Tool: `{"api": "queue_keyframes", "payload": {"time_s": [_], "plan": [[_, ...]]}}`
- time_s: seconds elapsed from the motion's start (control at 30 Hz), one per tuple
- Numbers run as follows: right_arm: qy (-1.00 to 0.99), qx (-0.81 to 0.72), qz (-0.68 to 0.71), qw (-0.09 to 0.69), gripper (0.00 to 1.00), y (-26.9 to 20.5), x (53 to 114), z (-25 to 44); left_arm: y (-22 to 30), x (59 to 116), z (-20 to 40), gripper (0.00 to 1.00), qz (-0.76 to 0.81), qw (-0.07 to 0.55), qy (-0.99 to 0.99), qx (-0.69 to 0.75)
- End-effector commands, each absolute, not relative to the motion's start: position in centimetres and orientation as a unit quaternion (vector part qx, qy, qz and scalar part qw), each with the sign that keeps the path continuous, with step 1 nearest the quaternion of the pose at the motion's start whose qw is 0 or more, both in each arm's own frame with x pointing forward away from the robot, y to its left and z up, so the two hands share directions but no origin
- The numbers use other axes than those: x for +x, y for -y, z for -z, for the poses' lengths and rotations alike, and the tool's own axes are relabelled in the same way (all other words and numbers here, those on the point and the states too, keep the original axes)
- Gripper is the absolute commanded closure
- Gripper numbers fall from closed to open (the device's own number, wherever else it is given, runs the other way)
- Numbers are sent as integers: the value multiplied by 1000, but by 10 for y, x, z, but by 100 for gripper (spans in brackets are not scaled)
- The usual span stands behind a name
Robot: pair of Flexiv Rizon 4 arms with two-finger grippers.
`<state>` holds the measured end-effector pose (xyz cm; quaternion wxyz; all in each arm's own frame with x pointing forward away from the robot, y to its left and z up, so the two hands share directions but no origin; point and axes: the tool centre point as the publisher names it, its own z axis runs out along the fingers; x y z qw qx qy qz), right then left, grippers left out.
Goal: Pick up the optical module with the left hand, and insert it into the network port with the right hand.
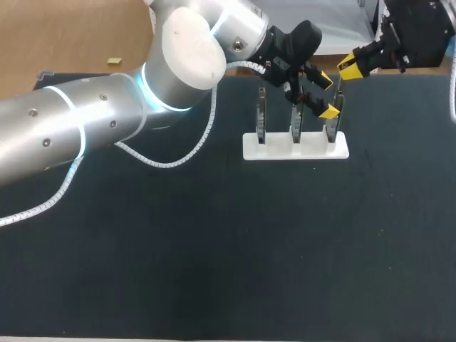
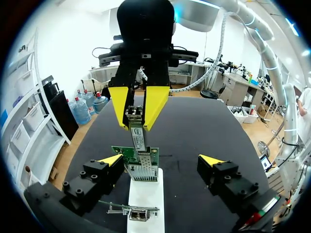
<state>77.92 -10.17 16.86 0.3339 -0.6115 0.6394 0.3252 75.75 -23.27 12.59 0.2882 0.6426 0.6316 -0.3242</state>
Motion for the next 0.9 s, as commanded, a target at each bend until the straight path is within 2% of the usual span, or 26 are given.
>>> {"api": "queue_keyframes", "payload": {"time_s": [0.03, 0.9], "plan": [[-639, -612, -321, 337, 100, 101, 776, -171, 234, 759, -126, 0, 324, 285, -632, 643], [-643, -612, -320, 332, 100, 101, 773, -167, 234, 759, -126, 0, 324, 285, -632, 643]]}}
